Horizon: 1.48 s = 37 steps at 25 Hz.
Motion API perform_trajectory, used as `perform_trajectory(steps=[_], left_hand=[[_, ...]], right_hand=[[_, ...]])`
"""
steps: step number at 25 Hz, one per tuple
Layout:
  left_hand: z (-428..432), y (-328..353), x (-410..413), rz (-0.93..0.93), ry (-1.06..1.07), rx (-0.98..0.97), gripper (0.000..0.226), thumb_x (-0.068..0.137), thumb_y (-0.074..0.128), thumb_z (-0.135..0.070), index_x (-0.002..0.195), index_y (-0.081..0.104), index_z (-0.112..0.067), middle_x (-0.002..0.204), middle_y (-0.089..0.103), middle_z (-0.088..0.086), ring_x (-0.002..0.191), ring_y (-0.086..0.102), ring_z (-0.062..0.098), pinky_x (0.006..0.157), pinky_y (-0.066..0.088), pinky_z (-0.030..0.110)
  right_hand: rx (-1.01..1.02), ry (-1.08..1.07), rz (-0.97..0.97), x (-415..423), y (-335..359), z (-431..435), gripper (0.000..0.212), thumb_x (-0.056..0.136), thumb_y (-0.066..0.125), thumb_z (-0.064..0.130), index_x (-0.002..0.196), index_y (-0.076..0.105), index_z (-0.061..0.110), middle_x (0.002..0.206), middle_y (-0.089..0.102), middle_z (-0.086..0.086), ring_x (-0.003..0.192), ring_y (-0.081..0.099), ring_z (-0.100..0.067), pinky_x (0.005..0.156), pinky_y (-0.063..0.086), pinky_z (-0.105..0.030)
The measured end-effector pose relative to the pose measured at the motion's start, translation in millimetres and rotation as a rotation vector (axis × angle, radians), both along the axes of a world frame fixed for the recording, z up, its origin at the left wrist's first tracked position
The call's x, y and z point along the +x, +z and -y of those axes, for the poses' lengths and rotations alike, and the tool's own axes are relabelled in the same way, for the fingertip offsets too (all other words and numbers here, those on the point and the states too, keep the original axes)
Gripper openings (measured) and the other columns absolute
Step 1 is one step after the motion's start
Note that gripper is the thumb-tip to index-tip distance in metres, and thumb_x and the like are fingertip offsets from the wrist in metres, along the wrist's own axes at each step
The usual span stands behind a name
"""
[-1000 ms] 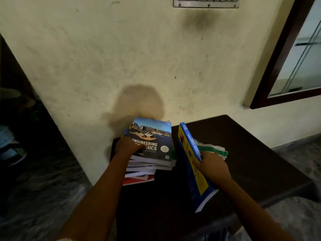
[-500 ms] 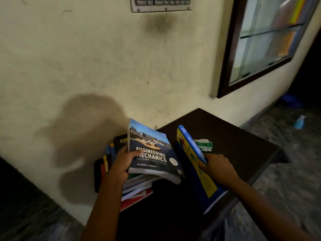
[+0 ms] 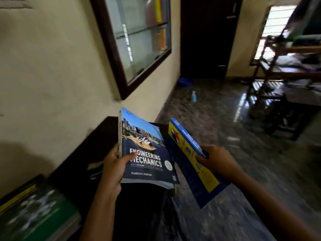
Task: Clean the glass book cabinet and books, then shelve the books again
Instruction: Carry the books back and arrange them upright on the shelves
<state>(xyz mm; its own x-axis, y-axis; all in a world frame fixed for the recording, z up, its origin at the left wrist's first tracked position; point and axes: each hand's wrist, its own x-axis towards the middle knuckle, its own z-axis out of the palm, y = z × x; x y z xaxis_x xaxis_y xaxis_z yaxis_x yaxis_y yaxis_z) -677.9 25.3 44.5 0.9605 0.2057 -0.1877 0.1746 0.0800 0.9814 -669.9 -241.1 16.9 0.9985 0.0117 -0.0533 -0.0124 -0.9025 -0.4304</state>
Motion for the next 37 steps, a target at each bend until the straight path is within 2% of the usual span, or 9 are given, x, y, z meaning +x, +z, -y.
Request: perform_trajectory(steps=[4,10,13,16,21,24,30,33,37], left_hand=[[96,-17,72,-0.005,-0.131,0.06,0.039,0.078,0.064,0.005,0.111,0.061,-0.016,0.091,0.069,0.008,0.074,0.064,0.024,0.064,0.051,0.031],[252,-69,171,-0.044,-0.277,0.287,0.044,0.078,0.068,0.004,0.118,0.058,-0.011,0.101,0.065,0.012,0.087,0.063,0.028,0.078,0.049,0.032],[305,-104,214,-0.079,-0.309,0.465,0.053,0.079,0.07,-0.002,0.128,0.053,-0.009,0.114,0.064,0.014,0.104,0.061,0.033,0.089,0.046,0.037],[347,-123,265,-0.064,-0.295,0.583,0.056,0.082,0.068,-0.008,0.135,0.047,-0.01,0.125,0.06,0.012,0.112,0.058,0.035,0.095,0.045,0.04],[383,-127,399,-0.061,-0.213,0.624,0.06,0.082,0.07,-0.023,0.136,0.046,-0.013,0.127,0.059,0.016,0.111,0.059,0.037,0.095,0.046,0.047],[408,-101,492,0.007,-0.077,0.696,0.06,0.083,0.069,-0.01,0.137,0.044,-0.003,0.129,0.055,0.021,0.115,0.055,0.041,0.096,0.041,0.046],[447,-55,657,0.162,0.073,0.762,0.064,0.085,0.067,-0.022,0.142,0.037,-0.02,0.116,0.064,0.021,0.083,0.066,0.041,0.073,0.056,0.048],[477,-38,749,0.268,0.195,0.784,0.061,0.087,0.066,-0.024,0.142,0.039,-0.018,0.117,0.064,0.02,0.089,0.065,0.042,0.08,0.054,0.049],[504,-10,865,0.39,0.364,0.778,0.068,0.081,0.056,-0.039,0.142,0.039,-0.013,0.127,0.058,0.018,0.101,0.062,0.042,0.084,0.052,0.051]], right_hand=[[-0.012,-0.19,-0.028,28,-18,105,0.022,0.09,0.052,0.034,0.077,0.05,0.016,0.071,0.053,-0.005,0.074,0.056,-0.026,0.057,0.033,-0.028],[-0.077,-0.4,-0.136,80,-56,272,0.027,0.088,0.052,0.036,0.065,0.043,0.025,0.093,0.065,-0.01,0.089,0.061,-0.029,0.061,0.034,-0.027],[-0.124,-0.429,-0.193,113,-78,328,0.016,0.09,0.05,0.037,0.084,0.054,0.024,0.1,0.067,-0.008,0.093,0.062,-0.026,0.062,0.033,-0.026],[-0.123,-0.48,-0.227,172,-102,374,0.026,0.091,0.05,0.04,0.102,0.061,0.02,0.099,0.067,-0.008,0.092,0.063,-0.025,0.064,0.039,-0.028],[-0.094,-0.441,-0.221,326,-110,430,0.03,0.092,0.05,0.039,0.109,0.062,0.018,0.101,0.067,-0.01,0.093,0.063,-0.026,0.071,0.046,-0.032],[-0.074,-0.403,-0.157,438,-94,458,0.029,0.091,0.051,0.038,0.111,0.06,0.019,0.102,0.067,-0.01,0.095,0.062,-0.027,0.071,0.045,-0.032],[0.004,-0.321,-0.003,638,-58,502,0.032,0.092,0.052,0.033,0.118,0.057,0.014,0.106,0.066,-0.014,0.098,0.061,-0.03,0.07,0.04,-0.03],[0.037,-0.222,0.104,752,-41,516,0.034,0.093,0.052,0.029,0.12,0.055,0.009,0.111,0.064,-0.016,0.103,0.059,-0.033,0.077,0.042,-0.032],[0.068,-0.081,0.203,899,-15,526,0.023,0.093,0.052,0.03,0.1,0.056,0.008,0.1,0.065,-0.019,0.095,0.06,-0.035,0.065,0.033,-0.032]])
